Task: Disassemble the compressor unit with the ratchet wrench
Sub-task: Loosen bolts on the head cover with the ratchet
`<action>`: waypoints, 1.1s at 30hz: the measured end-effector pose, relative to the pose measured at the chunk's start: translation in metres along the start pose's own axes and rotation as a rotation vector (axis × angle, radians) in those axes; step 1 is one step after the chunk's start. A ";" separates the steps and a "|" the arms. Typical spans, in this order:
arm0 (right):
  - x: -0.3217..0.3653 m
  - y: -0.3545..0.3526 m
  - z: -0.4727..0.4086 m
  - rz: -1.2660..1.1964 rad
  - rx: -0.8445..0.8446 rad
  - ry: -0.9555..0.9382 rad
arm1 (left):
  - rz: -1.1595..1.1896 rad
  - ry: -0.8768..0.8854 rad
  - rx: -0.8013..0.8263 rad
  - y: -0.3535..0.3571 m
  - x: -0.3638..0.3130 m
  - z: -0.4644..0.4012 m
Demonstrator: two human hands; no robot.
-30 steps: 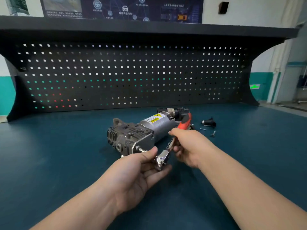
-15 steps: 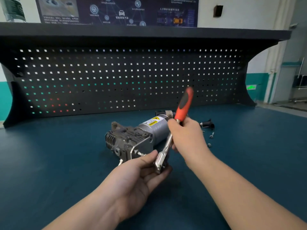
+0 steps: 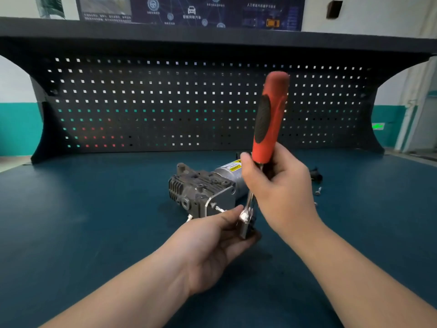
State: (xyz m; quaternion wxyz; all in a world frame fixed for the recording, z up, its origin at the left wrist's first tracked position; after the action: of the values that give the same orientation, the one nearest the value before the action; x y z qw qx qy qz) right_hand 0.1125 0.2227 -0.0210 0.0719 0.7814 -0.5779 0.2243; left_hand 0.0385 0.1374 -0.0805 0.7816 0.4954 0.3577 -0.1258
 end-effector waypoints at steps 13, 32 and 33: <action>-0.026 -0.009 -0.007 0.070 -0.085 0.376 | -0.096 -0.021 0.001 0.003 -0.001 0.004; -0.014 -0.006 -0.003 0.023 -0.037 0.230 | 0.004 -0.015 -0.013 0.004 -0.001 0.003; -0.002 -0.004 0.000 0.008 -0.002 0.083 | 0.006 -0.020 -0.009 0.003 -0.001 0.002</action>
State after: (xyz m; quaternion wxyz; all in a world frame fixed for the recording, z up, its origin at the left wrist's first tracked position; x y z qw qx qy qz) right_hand 0.1159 0.2261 -0.0214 0.0957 0.7690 -0.5779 0.2560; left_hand 0.0406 0.1369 -0.0770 0.7875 0.4919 0.3489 -0.1268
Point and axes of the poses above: each hand's wrist, its own z-axis away from the middle knuckle, its own y-axis out of the palm, x = y × z, the point moved 3 cm from there along -z, towards the middle knuckle, and after that the axes turned 7 degrees about z, right-handed, at the moved point
